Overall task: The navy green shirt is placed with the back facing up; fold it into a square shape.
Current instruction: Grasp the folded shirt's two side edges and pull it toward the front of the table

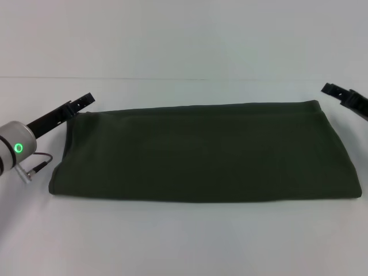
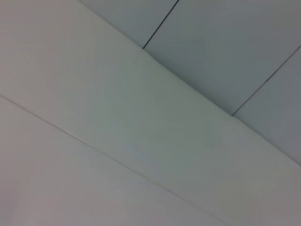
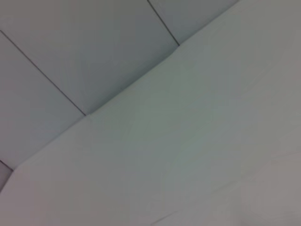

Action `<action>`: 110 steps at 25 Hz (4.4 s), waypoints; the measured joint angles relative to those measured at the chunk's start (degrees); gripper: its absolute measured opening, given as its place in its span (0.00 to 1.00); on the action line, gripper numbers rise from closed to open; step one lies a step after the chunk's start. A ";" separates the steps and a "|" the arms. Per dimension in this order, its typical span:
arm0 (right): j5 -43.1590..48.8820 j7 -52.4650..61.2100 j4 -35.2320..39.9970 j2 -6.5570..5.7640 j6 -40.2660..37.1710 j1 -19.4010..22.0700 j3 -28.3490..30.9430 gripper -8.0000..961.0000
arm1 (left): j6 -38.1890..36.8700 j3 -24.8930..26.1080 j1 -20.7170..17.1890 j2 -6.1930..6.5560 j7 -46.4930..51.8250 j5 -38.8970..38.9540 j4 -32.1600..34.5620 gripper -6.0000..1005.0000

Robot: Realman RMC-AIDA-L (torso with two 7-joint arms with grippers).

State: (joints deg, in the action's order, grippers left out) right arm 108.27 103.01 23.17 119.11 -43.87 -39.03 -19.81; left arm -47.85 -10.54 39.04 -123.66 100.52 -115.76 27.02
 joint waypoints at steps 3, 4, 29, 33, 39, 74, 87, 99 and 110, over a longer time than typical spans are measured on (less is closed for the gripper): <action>-2.34 -0.01 0.48 -0.72 -3.69 1.70 -0.02 0.77 | -3.28 0.01 -0.90 0.57 0.78 0.51 0.93 0.71; -2.44 -0.02 0.54 -1.15 -5.41 2.19 -0.05 0.77 | -5.11 -0.03 -1.39 0.86 1.72 0.47 1.60 0.79; 0.89 2.11 1.09 -7.65 -29.22 10.18 -13.06 0.78 | -36.01 -4.45 -9.10 5.61 24.50 -24.63 20.57 0.84; 0.89 2.11 1.09 -7.50 -29.25 10.12 -13.46 0.78 | -33.24 -5.34 -9.16 5.32 23.95 -24.68 19.75 0.84; 1.48 2.05 1.09 -7.22 -29.06 9.69 -13.65 0.78 | -31.88 -6.81 -9.04 5.27 23.38 -24.90 17.65 0.84; 4.53 3.76 2.02 -6.97 -28.67 8.79 -14.91 0.78 | -31.68 -9.15 -8.38 5.28 22.62 -27.42 17.43 0.04; 24.28 39.13 25.14 -5.07 -33.58 6.46 -21.62 0.78 | -31.77 -9.07 -7.89 5.45 22.93 -27.50 17.68 0.01; 39.53 49.16 25.72 -6.36 -34.59 3.47 -22.86 0.78 | -31.59 -9.15 -7.34 5.57 22.62 -27.51 17.48 0.01; 39.59 47.09 23.16 -5.75 -32.07 3.34 -23.05 0.78 | -31.74 -9.15 -7.48 5.63 22.60 -27.47 17.36 0.01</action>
State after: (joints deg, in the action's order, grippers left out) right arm 147.86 150.09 46.34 113.36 -75.94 -35.69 -42.86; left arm -79.60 -19.69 31.56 -118.03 123.13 -143.23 44.38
